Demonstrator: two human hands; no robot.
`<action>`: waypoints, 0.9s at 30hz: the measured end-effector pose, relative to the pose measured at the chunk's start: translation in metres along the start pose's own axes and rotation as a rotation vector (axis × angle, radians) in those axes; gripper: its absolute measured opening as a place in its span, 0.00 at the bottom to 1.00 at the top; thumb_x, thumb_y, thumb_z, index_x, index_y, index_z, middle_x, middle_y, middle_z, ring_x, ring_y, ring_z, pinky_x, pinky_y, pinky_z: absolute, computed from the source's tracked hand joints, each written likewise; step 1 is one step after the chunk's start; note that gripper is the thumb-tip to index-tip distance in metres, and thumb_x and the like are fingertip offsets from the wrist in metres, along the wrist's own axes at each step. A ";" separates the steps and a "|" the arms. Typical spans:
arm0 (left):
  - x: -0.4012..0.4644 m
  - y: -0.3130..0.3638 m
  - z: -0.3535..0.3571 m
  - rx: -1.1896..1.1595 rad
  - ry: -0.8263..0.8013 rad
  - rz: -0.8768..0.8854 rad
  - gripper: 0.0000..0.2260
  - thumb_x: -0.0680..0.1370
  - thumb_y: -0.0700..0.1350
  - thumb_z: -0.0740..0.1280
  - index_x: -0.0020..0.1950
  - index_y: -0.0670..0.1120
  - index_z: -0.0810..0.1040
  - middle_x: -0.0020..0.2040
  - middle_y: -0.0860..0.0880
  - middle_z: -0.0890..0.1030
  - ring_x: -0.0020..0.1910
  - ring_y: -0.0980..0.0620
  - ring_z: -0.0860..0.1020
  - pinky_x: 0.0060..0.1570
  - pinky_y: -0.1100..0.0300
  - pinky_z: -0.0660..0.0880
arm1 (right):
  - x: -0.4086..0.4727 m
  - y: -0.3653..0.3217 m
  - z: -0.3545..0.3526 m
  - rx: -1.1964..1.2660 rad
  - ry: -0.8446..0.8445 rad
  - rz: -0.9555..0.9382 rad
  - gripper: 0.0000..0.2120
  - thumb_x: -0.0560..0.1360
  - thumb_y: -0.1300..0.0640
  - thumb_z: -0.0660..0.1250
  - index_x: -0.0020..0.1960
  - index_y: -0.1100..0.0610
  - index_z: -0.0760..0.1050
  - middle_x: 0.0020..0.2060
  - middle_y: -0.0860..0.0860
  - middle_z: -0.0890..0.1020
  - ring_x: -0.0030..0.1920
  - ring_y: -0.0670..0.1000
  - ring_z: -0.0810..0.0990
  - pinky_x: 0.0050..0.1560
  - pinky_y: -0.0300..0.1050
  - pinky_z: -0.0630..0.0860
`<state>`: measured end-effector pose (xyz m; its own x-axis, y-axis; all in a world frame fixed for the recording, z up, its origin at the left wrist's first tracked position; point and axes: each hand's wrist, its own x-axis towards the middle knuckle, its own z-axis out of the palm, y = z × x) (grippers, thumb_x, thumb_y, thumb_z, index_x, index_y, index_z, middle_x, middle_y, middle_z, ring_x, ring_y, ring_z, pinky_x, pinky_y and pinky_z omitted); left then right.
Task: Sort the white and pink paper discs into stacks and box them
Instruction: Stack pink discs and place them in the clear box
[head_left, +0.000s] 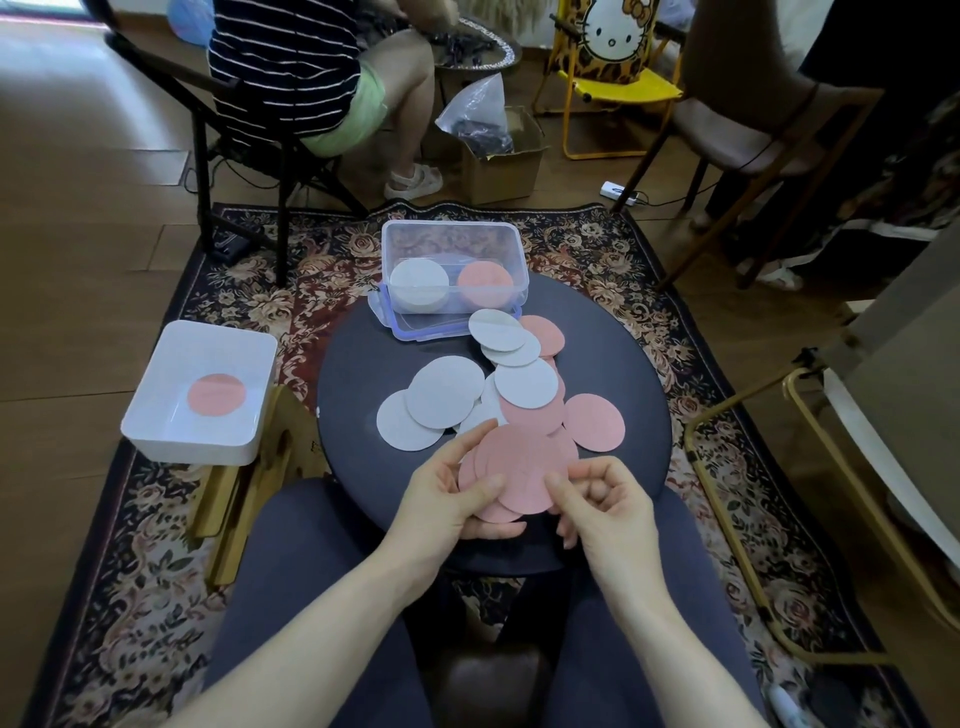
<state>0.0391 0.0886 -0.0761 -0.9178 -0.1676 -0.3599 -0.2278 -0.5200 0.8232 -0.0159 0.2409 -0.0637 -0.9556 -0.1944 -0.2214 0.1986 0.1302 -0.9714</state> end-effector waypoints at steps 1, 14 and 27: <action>0.000 0.000 0.000 -0.002 0.004 0.002 0.22 0.77 0.33 0.66 0.68 0.52 0.73 0.59 0.42 0.80 0.41 0.47 0.83 0.42 0.49 0.82 | 0.000 -0.001 0.000 -0.002 -0.010 0.003 0.06 0.73 0.63 0.71 0.44 0.60 0.74 0.26 0.53 0.76 0.24 0.46 0.71 0.26 0.38 0.69; 0.000 0.000 0.001 -0.030 0.023 -0.001 0.23 0.77 0.30 0.64 0.65 0.53 0.75 0.60 0.47 0.78 0.44 0.44 0.84 0.40 0.50 0.82 | 0.013 -0.002 -0.013 -0.086 -0.037 -0.066 0.01 0.74 0.62 0.69 0.44 0.58 0.78 0.32 0.51 0.80 0.29 0.45 0.73 0.30 0.34 0.69; 0.001 -0.001 -0.002 -0.049 0.011 -0.012 0.25 0.77 0.28 0.62 0.66 0.53 0.74 0.65 0.45 0.75 0.48 0.44 0.82 0.42 0.49 0.82 | 0.084 -0.005 -0.052 -0.789 0.049 -0.116 0.24 0.74 0.51 0.70 0.68 0.54 0.71 0.58 0.50 0.70 0.49 0.49 0.75 0.55 0.46 0.72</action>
<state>0.0387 0.0873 -0.0779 -0.9114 -0.1699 -0.3749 -0.2227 -0.5625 0.7963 -0.1089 0.2748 -0.0729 -0.9728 -0.2083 -0.1013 -0.0974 0.7649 -0.6368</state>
